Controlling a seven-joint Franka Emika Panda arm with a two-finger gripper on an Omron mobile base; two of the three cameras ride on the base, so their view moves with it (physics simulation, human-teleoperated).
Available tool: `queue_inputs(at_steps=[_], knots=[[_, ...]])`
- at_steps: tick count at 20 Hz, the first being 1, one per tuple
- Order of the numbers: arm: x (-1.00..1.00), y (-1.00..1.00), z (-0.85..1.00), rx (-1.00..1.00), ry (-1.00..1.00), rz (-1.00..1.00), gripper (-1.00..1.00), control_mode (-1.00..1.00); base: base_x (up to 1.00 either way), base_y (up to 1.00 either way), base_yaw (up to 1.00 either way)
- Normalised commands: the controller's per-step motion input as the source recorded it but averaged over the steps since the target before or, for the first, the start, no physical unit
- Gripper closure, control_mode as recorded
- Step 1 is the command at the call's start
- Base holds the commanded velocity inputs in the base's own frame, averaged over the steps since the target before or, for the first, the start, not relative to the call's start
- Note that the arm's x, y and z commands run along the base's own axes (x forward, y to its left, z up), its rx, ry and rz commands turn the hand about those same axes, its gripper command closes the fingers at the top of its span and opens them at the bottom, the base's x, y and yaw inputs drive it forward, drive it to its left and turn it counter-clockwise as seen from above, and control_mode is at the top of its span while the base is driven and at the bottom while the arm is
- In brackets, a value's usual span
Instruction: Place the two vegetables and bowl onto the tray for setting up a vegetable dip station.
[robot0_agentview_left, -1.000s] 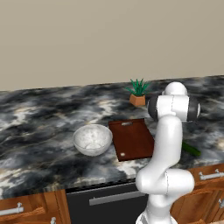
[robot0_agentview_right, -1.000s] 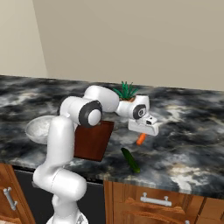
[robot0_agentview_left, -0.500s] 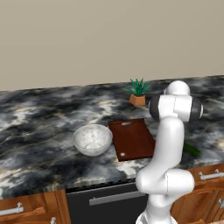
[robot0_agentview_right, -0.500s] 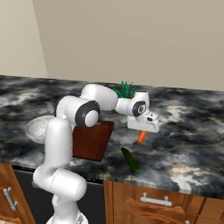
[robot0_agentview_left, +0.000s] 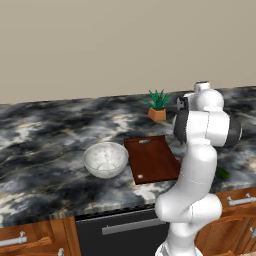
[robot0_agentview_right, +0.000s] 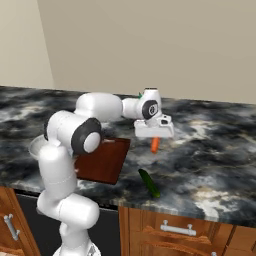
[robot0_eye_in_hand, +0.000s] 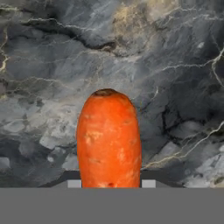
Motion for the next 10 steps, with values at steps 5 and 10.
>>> queue_inputs(at_steps=[5,10], knots=[[-0.60,0.79,0.23,0.00,0.00,0.32,1.00,-1.00,0.00,0.00,0.00],[-0.47,0.87,0.17,0.00,0.02,0.39,1.00,-1.00,0.00,0.00,0.00]])
